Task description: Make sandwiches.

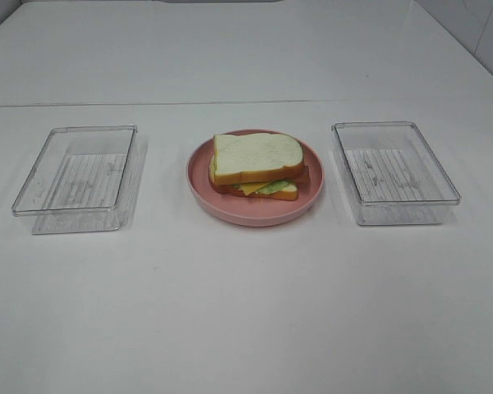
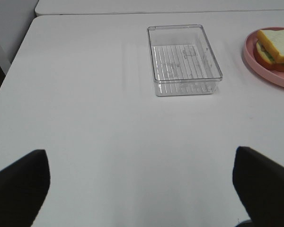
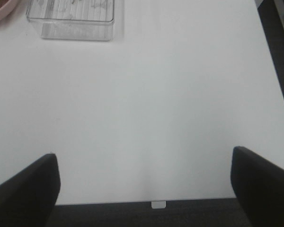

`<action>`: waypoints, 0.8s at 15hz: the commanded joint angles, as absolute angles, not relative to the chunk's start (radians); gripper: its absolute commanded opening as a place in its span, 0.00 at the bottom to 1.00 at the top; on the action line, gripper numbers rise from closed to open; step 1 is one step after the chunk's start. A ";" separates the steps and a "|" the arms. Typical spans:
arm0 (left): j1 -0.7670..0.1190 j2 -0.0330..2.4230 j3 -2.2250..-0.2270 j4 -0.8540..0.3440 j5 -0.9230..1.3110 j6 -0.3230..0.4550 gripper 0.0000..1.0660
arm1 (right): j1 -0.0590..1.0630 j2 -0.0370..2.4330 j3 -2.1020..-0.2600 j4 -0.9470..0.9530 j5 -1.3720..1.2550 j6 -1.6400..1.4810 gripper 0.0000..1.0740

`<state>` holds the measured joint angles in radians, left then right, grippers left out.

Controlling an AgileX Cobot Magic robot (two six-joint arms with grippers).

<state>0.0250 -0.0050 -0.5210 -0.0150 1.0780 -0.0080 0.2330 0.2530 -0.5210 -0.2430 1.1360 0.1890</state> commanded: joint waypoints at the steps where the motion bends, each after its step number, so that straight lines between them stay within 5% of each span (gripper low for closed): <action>1: 0.028 -0.009 -0.519 -0.016 1.074 -0.010 0.92 | 0.144 0.137 -0.515 -0.164 1.117 0.091 0.88; 12: 0.028 -0.011 -0.519 -0.016 1.074 -0.010 0.92 | 0.041 -0.034 -0.451 -0.084 1.100 0.022 0.88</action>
<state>0.0250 -0.0050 -0.5210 -0.0150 1.0780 -0.0080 0.0470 -0.0030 -0.4550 -0.0840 1.1130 0.0360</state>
